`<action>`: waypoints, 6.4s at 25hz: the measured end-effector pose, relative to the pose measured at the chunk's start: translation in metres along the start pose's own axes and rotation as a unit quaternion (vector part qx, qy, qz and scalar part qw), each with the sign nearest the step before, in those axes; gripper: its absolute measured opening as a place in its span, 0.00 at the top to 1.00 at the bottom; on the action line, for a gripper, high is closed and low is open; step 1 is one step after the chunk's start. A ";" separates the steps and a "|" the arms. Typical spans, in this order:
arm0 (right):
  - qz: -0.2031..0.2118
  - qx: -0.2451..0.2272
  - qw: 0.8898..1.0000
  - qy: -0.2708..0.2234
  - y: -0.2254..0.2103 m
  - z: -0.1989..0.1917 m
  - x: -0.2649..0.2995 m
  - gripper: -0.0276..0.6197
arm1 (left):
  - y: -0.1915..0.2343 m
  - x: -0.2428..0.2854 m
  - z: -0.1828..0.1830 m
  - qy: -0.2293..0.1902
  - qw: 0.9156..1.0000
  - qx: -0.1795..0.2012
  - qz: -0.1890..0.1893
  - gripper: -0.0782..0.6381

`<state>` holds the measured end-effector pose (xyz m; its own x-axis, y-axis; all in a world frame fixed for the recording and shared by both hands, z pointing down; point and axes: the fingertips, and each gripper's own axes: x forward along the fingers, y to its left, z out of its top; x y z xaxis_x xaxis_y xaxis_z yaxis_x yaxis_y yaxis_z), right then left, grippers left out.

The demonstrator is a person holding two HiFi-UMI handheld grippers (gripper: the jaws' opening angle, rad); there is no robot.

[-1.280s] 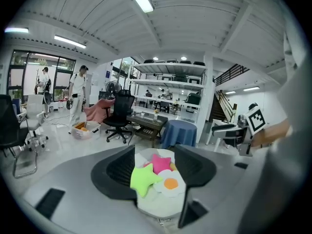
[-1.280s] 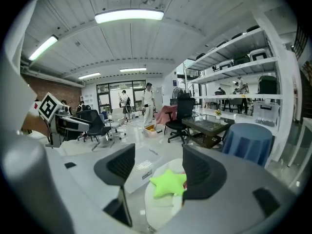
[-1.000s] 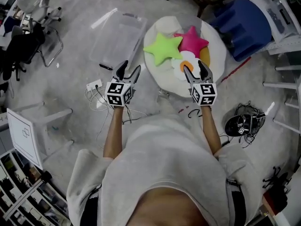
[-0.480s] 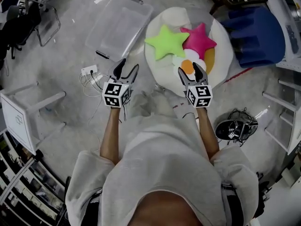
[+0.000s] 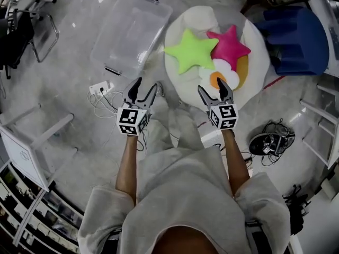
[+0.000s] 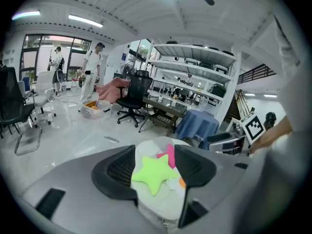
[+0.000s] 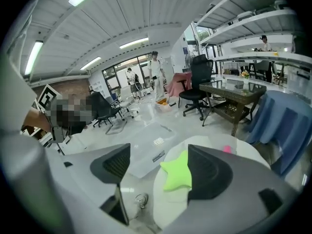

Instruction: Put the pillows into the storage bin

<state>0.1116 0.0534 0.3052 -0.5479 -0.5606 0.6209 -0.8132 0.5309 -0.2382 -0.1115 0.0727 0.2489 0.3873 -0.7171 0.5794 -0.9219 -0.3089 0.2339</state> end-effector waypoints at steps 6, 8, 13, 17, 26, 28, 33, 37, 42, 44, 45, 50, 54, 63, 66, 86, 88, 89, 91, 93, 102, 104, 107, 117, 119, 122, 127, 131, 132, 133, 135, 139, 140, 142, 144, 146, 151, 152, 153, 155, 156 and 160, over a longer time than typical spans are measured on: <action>-0.018 0.015 1.000 0.015 0.000 -0.022 0.061 0.39 | 0.041 0.048 -0.024 0.012 0.999 -0.010 -0.028 0.55; -0.020 0.021 0.999 0.022 0.002 -0.035 0.081 0.37 | 0.053 0.058 -0.035 0.016 0.999 -0.013 -0.032 0.55; -0.017 0.047 0.998 0.046 0.000 -0.077 0.137 0.32 | 0.077 0.084 -0.066 0.024 0.999 -0.024 -0.040 0.55; -0.021 0.079 0.995 0.064 -0.009 -0.117 0.180 0.30 | 0.095 0.101 -0.094 0.029 0.998 -0.031 -0.037 0.55; -0.044 0.140 0.983 0.110 -0.044 -0.214 0.266 0.28 | 0.112 0.151 -0.141 0.031 0.998 -0.038 -0.043 0.55; -0.052 0.149 0.979 0.126 -0.052 -0.239 0.285 0.28 | 0.117 0.161 -0.149 0.029 0.998 -0.036 -0.045 0.55; -0.066 0.172 0.968 0.169 -0.063 -0.301 0.329 0.27 | 0.135 0.178 -0.166 0.024 0.998 -0.030 -0.043 0.55; -0.073 0.195 0.960 0.188 -0.076 -0.332 0.362 0.26 | 0.147 0.190 -0.183 0.023 0.998 -0.031 -0.040 0.55; -0.094 0.236 0.947 0.199 -0.095 -0.353 0.390 0.25 | 0.154 0.191 -0.201 0.026 0.998 -0.036 -0.038 0.55; -0.115 0.240 0.943 0.201 -0.103 -0.357 0.398 0.25 | 0.160 0.190 -0.208 0.026 0.998 -0.036 -0.034 0.55; -0.126 0.242 0.941 0.200 -0.107 -0.359 0.401 0.25 | 0.163 0.190 -0.211 0.026 0.998 -0.036 -0.032 0.55; -0.123 0.270 0.926 0.232 -0.112 -0.371 0.420 0.24 | 0.175 0.187 -0.220 0.030 0.998 -0.040 -0.027 0.55; -0.106 0.277 0.920 0.258 -0.111 -0.370 0.419 0.32 | 0.180 0.184 -0.223 0.029 0.998 -0.044 -0.023 0.55; -0.101 0.293 0.925 0.221 -0.110 -0.328 0.396 0.49 | 0.170 0.176 -0.204 0.026 0.998 -0.045 -0.029 0.55; -0.091 0.303 0.929 0.194 -0.104 -0.305 0.383 0.50 | 0.167 0.169 -0.193 0.024 0.998 -0.046 -0.025 0.55; 0.076 0.099 0.982 0.139 0.032 -0.141 0.340 0.49 | 0.208 0.084 -0.148 -0.047 0.990 -0.108 0.081 0.55; 0.104 0.077 0.982 0.141 0.050 -0.126 0.359 0.49 | 0.216 0.071 -0.153 -0.055 0.986 -0.120 0.106 0.55; 0.113 0.069 0.981 0.141 0.059 -0.120 0.367 0.49 | 0.221 0.064 -0.156 -0.059 0.984 -0.124 0.115 0.55; 0.127 0.057 0.980 0.141 0.080 -0.112 0.384 0.49 | 0.233 0.048 -0.163 -0.066 0.980 -0.134 0.131 0.55; 0.148 0.042 0.977 0.148 0.106 -0.106 0.403 0.49 | 0.247 0.027 -0.173 -0.071 0.974 -0.145 0.157 0.55; 0.216 -0.002 0.957 0.193 0.226 -0.111 0.480 0.48 | 0.292 -0.071 -0.232 -0.091 0.938 -0.208 0.262 0.55; 0.225 -0.005 0.953 0.202 0.246 -0.116 0.492 0.48 | 0.293 -0.086 -0.243 -0.093 0.931 -0.217 0.277 0.55; 0.232 -0.012 0.949 0.212 0.268 -0.123 0.506 0.48 | 0.291 -0.097 -0.255 -0.094 0.925 -0.229 0.289 0.55; 0.225 -0.086 0.952 0.186 0.279 -0.132 0.527 0.16 | 0.296 -0.082 -0.250 -0.091 0.934 -0.219 0.268 0.55; 0.231 -0.087 0.953 0.175 0.271 -0.127 0.513 0.16 | 0.292 -0.070 -0.240 -0.090 0.939 -0.212 0.256 0.55; 0.220 -0.058 0.962 0.148 0.242 -0.116 0.491 0.16 | 0.281 -0.045 -0.224 -0.083 0.952 -0.190 0.226 0.55; 0.182 -0.021 0.977 0.109 0.176 -0.100 0.455 0.16 | 0.254 0.001 -0.199 -0.068 0.970 -0.156 0.172 0.55; 0.147 -0.002 0.985 0.085 0.116 -0.091 0.430 0.16 | 0.230 0.047 -0.177 -0.055 0.982 -0.127 0.127 0.55; 0.134 0.006 0.988 0.078 0.097 -0.091 0.422 0.16 | 0.220 0.060 -0.173 -0.050 0.985 -0.118 0.112 0.55; 0.118 0.016 0.990 0.070 0.078 -0.092 0.411 0.16 | 0.209 0.073 -0.168 -0.046 0.989 -0.106 0.094 0.55; 0.084 0.037 0.994 0.057 0.037 -0.096 0.386 0.16 | 0.183 0.097 -0.156 -0.036 0.994 -0.084 0.059 0.55; 0.019 0.082 0.996 0.041 -0.043 -0.115 0.335 0.16 | 0.126 0.138 -0.141 -0.020 0.998 -0.051 0.002 0.55; 0.004 0.093 0.995 0.040 -0.062 -0.123 0.323 0.16 | 0.113 0.148 -0.140 -0.016 0.999 -0.045 -0.010 0.55; -0.022 0.111 0.993 0.038 -0.099 -0.141 0.299 0.16 | 0.085 0.168 -0.140 -0.007 0.999 -0.030 -0.031 0.55; -0.047 0.129 0.990 0.035 -0.134 -0.162 0.274 0.16 | 0.056 0.186 -0.142 0.003 0.998 -0.015 -0.054 0.55; -0.078 0.151 0.985 0.030 -0.161 -0.182 0.243 0.16 | 0.029 0.199 -0.143 0.014 0.997 0.002 -0.081 0.55; -0.146 0.200 0.968 0.024 -0.218 -0.238 0.176 0.16 | -0.035 0.228 -0.150 0.041 0.988 0.042 -0.140 0.55; -0.157 0.206 0.965 0.026 -0.229 -0.251 0.164 0.16 | -0.048 0.234 -0.153 0.045 0.987 0.049 -0.148 0.55; -0.168 0.212 0.962 0.029 -0.240 -0.265 0.151 0.16 | -0.061 0.239 -0.155 0.049 0.985 0.055 -0.157 0.55; -0.191 0.228 0.954 0.036 -0.263 -0.296 0.126 0.16 | -0.087 0.249 -0.161 0.057 0.981 0.067 -0.173 0.55; -0.203 0.238 0.949 0.041 -0.273 -0.312 0.114 0.16 | -0.099 0.254 -0.164 0.061 0.979 0.073 -0.181 0.55; -0.239 0.281 0.927 0.071 -0.301 -0.386 0.074 0.16 | -0.138 0.268 -0.177 0.079 0.969 0.096 -0.212 0.55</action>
<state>0.3915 0.0973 0.7116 -0.0997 -0.5353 0.8388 -0.9522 -0.1933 -0.2365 0.1179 0.0340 0.5100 0.7107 -0.3992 0.5793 -0.6545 -0.6770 0.3365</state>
